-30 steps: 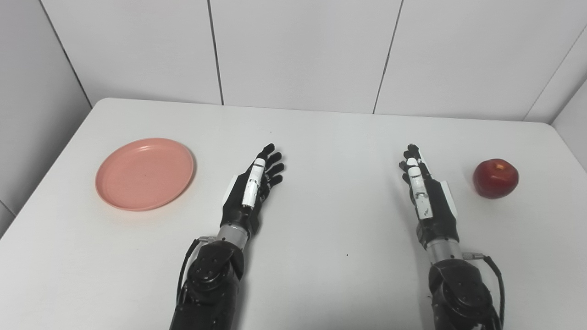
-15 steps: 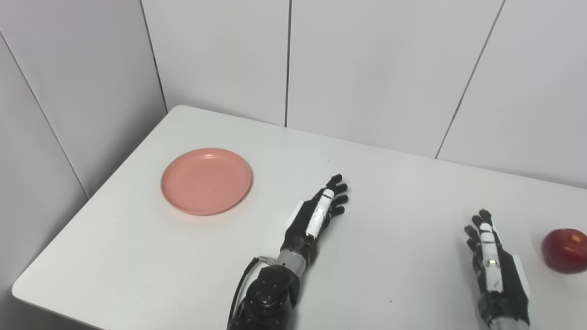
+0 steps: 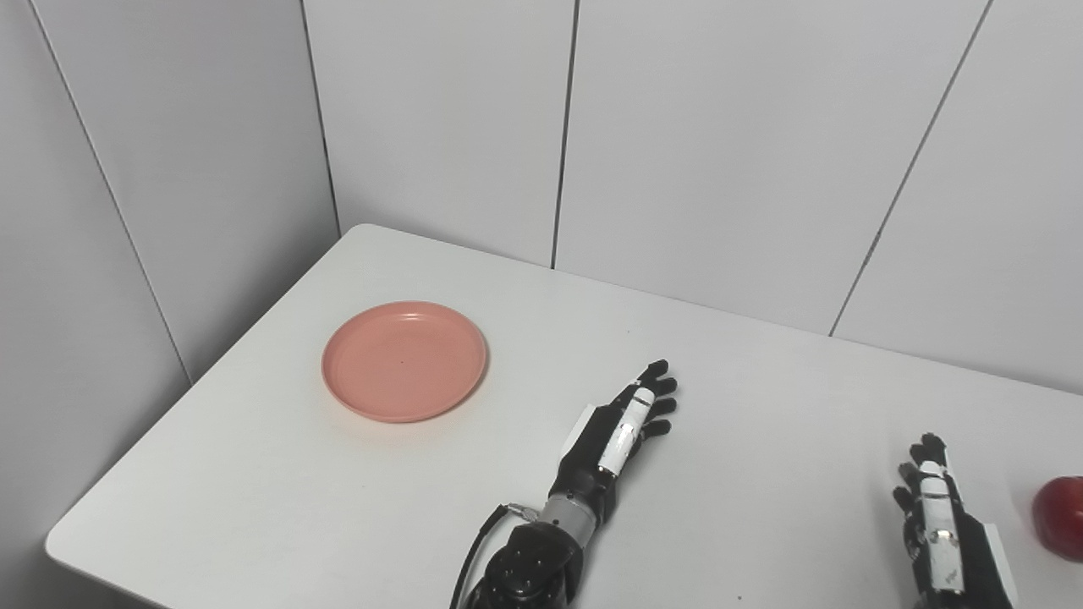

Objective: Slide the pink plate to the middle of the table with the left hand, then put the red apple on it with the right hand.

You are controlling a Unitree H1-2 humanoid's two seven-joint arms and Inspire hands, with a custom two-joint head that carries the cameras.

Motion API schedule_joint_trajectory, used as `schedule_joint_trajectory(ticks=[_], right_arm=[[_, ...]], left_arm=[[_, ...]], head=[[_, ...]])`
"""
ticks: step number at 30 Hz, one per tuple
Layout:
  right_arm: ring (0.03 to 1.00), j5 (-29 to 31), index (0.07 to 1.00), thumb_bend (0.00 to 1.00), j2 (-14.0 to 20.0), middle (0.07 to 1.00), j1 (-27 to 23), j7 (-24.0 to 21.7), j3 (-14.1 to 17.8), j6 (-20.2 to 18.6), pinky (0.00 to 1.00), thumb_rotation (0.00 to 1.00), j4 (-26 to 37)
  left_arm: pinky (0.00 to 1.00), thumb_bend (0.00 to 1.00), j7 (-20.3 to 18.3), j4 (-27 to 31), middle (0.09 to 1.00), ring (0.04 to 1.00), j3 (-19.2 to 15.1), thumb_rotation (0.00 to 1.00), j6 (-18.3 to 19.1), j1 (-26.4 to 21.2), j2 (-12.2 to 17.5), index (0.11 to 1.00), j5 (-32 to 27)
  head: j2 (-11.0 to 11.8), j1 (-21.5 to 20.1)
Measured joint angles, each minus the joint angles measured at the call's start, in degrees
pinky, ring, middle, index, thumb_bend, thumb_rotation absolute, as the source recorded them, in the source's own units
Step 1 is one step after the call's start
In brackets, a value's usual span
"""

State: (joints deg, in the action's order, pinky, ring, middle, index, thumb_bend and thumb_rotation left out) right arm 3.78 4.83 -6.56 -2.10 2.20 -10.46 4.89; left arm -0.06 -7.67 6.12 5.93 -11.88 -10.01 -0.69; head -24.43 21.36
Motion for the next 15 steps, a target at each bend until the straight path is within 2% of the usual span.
schedule_joint_trajectory(ticks=[7,15], right_arm=[[1.0,0.27,1.0,0.05,-0.23,1.0,0.06,-0.02,0.0,-0.54,1.0,1.0,0.7],[1.0,1.09,1.0,0.03,-0.74,1.0,0.1,0.03,-0.02,-2.05,1.0,1.0,2.16]], left_arm=[[0.87,0.4,-0.08,0.44,0.911,0.891,-0.1,1.0,0.68,-0.01,0.0,0.894,-0.03],[0.88,0.39,-0.2,3.38,0.903,0.887,-0.97,1.0,4.22,0.0,0.26,0.887,-0.28]], head=[[0.09,0.7],[0.18,1.41]])
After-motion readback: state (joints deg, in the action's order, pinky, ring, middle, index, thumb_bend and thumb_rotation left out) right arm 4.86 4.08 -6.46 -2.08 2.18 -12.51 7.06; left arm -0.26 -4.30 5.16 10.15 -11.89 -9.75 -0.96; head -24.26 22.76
